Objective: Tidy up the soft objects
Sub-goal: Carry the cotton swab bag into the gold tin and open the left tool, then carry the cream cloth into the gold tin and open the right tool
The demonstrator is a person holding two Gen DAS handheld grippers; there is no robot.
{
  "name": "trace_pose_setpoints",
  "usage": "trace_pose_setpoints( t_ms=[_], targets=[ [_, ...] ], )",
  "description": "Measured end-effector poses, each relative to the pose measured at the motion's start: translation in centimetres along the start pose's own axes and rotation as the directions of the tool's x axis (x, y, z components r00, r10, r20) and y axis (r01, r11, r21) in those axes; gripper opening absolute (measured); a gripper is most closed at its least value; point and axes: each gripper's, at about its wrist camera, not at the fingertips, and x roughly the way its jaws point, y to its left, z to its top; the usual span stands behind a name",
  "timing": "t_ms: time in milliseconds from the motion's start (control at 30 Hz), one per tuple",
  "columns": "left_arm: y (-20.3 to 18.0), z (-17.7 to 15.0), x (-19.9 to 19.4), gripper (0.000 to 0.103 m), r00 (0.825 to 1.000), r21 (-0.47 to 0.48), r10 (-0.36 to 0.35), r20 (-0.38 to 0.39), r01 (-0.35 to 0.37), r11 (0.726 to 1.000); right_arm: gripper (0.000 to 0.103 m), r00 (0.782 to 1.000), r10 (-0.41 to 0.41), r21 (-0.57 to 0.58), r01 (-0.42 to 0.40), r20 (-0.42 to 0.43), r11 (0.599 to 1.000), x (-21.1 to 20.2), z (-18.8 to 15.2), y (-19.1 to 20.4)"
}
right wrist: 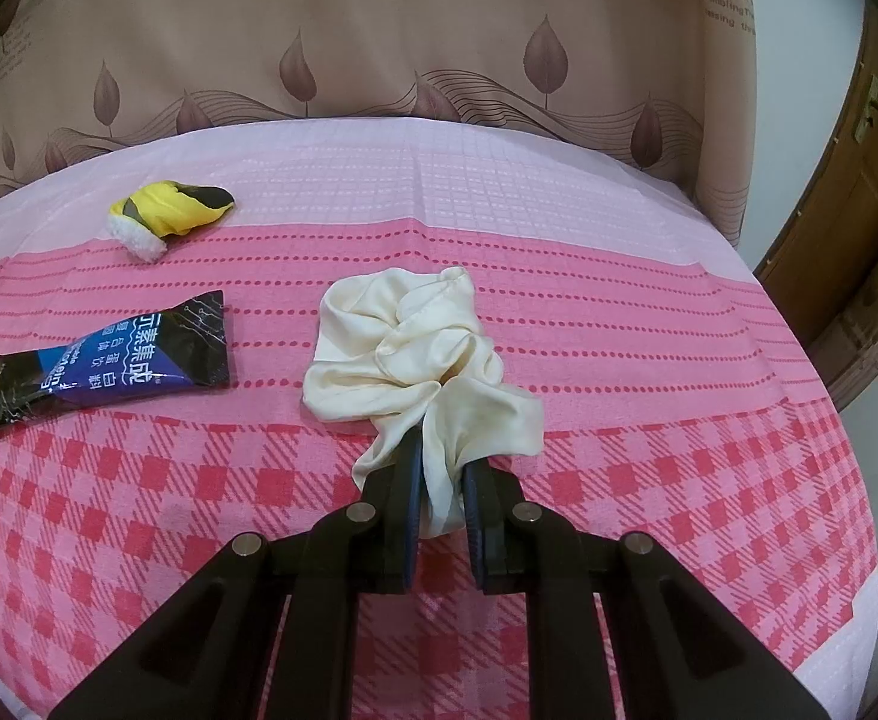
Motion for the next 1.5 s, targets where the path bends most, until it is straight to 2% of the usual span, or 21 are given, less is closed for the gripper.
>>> trace_pose_setpoints(
  t_ms=[233,500,700,933,1233,1500],
  targets=[
    [2.7,-1.0,-0.6,0.056,1.0,-0.08,0.018,0.006,-0.018,0.997,0.014,1.0,-0.004,-0.002,0.004,0.001,1.0,0.0,0.0,0.0],
    [3.7,-1.5,0.9,0.056,0.999,-0.121,0.018,-0.045,-0.023,0.992,0.008,1.0,0.006,0.02,-0.006,0.015,1.0,-0.7,0.1,-0.1],
    [4.7,-1.7,1.7,0.056,0.996,-0.166,0.015,-0.084,-0.029,0.986,0.007,0.998,0.039,0.024,-0.04,0.056,0.999,-2.8,1.0,0.7],
    [5.0,-1.7,1.9,0.056,0.996,-0.186,0.022,-0.091,-0.039,0.982,0.007,0.989,0.085,-0.006,-0.085,0.122,0.996,-6.1,2.0,2.2],
    [5.5,-1.8,2.0,0.056,0.995,-0.205,0.021,-0.098,-0.041,0.978,0.007,0.965,0.175,-0.063,-0.166,0.195,0.984,-10.4,3.3,4.9],
    [6.0,-1.9,2.3,0.056,0.993,-0.225,0.021,-0.114,-0.047,0.973,0.007,0.923,0.316,-0.184,-0.279,0.219,0.943,-13.5,5.3,12.1]
  ],
)
